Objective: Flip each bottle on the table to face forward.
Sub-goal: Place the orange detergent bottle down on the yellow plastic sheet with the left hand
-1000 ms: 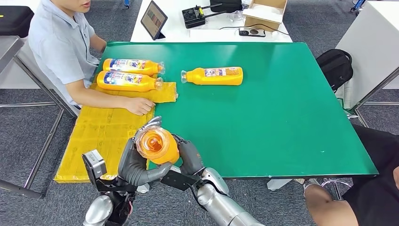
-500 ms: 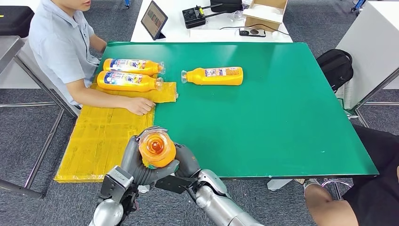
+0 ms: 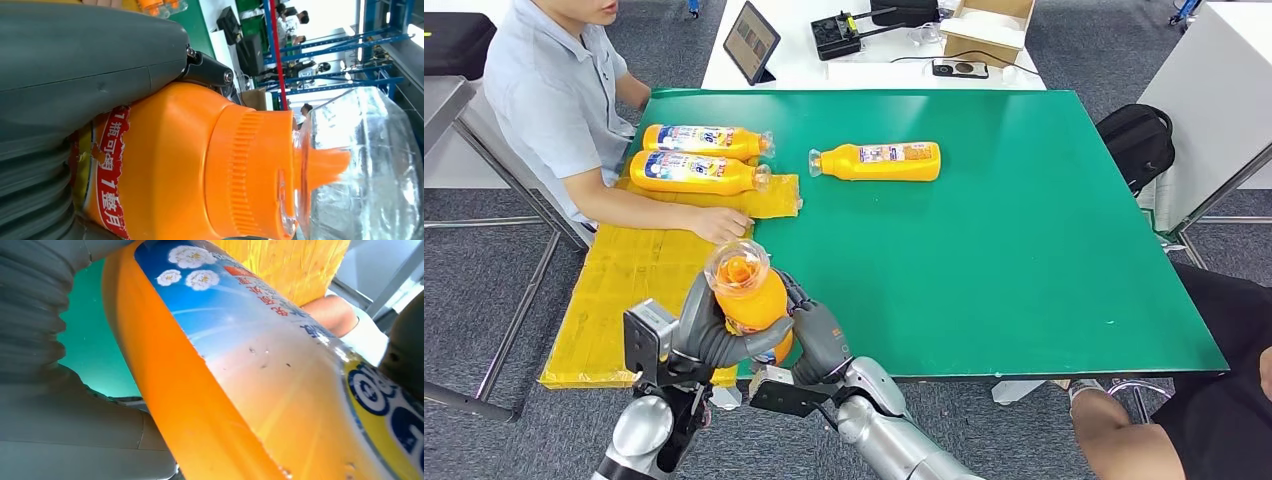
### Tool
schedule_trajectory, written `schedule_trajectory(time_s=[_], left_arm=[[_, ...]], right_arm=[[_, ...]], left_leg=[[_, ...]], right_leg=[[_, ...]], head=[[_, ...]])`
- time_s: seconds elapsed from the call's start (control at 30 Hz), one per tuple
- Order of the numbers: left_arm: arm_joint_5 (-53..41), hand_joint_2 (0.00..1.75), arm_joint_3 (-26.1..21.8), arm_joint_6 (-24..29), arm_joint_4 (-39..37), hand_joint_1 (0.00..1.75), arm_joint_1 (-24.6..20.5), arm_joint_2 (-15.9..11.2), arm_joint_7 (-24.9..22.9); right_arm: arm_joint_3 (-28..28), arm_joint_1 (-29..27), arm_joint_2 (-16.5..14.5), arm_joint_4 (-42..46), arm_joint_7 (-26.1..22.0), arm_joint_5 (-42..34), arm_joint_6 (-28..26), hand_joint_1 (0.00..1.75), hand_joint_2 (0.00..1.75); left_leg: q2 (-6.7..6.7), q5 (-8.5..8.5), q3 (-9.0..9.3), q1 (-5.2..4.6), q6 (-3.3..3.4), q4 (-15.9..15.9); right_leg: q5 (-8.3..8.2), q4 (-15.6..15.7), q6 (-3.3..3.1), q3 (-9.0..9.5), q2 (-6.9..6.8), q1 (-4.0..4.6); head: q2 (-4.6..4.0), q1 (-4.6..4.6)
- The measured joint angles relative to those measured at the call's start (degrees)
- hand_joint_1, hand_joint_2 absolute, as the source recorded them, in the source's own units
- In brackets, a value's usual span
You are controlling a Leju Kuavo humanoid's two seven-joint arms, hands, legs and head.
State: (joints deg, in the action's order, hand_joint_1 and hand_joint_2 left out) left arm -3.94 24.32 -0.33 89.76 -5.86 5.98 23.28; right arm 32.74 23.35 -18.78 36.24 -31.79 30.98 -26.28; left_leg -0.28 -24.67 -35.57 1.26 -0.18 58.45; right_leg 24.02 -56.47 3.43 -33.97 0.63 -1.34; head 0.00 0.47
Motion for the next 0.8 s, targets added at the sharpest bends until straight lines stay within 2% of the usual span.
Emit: schedule_trajectory(time_s=[0.03, 0.17, 0.43, 0.6, 0.8], left_arm=[[0.5, 1.75, -0.2, -0.2, -0.3, 1.75, -0.4, 0.0, -0.3], [1.4, 1.75, -1.1, 0.1, -1.9, 1.75, -2.0, 0.0, -1.1], [-5.4, 1.75, -3.8, 2.3, -5.3, 1.75, -8.9, -1.3, -2.7], [-9.6, 1.75, -5.7, -1.4, -9.1, 1.75, -14.5, -4.3, -4.5], [-15.0, 1.75, -6.1, -5.6, -13.5, 1.75, -18.9, -8.8, -5.9]], right_arm=[[0.0, 0.0, 0.0, 0.0, -0.3, -0.1, -0.5, 0.0, 1.75], [0.0, 0.0, 0.0, 0.0, -2.4, -0.9, -3.1, 0.0, 0.0], [-0.9, 0.0, -0.4, 0.0, -5.7, -3.4, -7.1, 0.0, 0.0], [-1.1, -0.8, -0.7, 0.3, -6.2, -5.1, -8.0, 0.0, 0.0], [-1.7, -1.9, -0.5, 2.2, -6.3, -8.0, -9.0, 0.0, 0.0]], left_leg=[[0.0, 0.0, 0.0, 0.0, 0.0, 0.0], [0.0, 0.0, 0.0, 0.0, 0.0, 0.0], [0.0, 0.04, 0.0, 0.0, -0.03, 0.0], [0.0, 0.08, 0.01, 0.01, -0.04, 0.0], [0.01, 0.08, 0.01, 0.02, -0.04, 0.0]], right_leg=[[0.0, 0.0, 0.0, 0.0, 0.0, 0.0], [0.0, 0.0, 0.0, -0.01, 0.0, 0.0], [-0.02, 0.0, 0.0, 0.0, 0.0, 0.0], [-0.03, -0.1, 0.0, -0.01, 0.0, 0.01], [-0.03, -0.1, 0.0, -0.02, 0.01, 0.0]], head=[[0.0, 0.01], [0.0, -0.01], [0.0, 0.01], [0.0, 0.01], [0.0, 0.01]])
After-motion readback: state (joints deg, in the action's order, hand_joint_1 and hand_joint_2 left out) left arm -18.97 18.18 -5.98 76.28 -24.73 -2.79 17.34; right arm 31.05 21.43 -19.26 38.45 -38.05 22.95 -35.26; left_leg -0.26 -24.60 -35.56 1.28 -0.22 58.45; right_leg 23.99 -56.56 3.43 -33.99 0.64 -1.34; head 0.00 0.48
